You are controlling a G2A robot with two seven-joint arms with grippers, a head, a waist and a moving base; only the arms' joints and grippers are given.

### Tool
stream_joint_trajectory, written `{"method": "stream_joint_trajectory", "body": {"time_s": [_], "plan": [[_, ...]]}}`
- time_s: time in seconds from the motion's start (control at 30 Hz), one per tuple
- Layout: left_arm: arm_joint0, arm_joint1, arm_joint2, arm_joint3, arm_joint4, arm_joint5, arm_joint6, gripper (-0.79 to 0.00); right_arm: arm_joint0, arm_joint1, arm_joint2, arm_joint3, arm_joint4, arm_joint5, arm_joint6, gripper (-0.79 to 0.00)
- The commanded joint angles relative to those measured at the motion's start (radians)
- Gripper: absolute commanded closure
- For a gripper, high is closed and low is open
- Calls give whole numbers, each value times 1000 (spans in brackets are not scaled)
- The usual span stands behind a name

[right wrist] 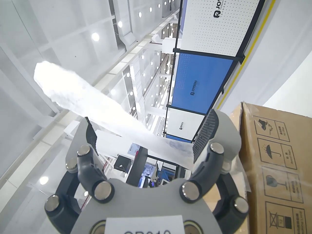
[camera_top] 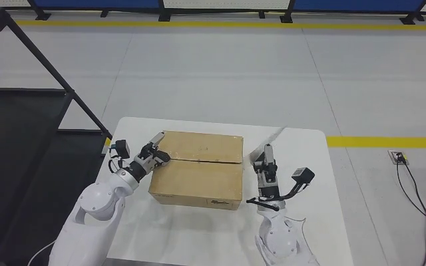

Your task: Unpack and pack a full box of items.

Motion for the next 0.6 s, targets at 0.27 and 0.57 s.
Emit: {"method": "stream_joint_trajectory", "body": {"time_s": [0.27, 0.57], "plan": [[27, 1, -13, -30, 0, -5, -15, -785, 11, -15, -43, -29, -100, 81, -53, -785], [53, 6, -13, -74, 26, -12, -79, -785, -1, -20, -46, -48, -130, 111, -40, -785]]}}
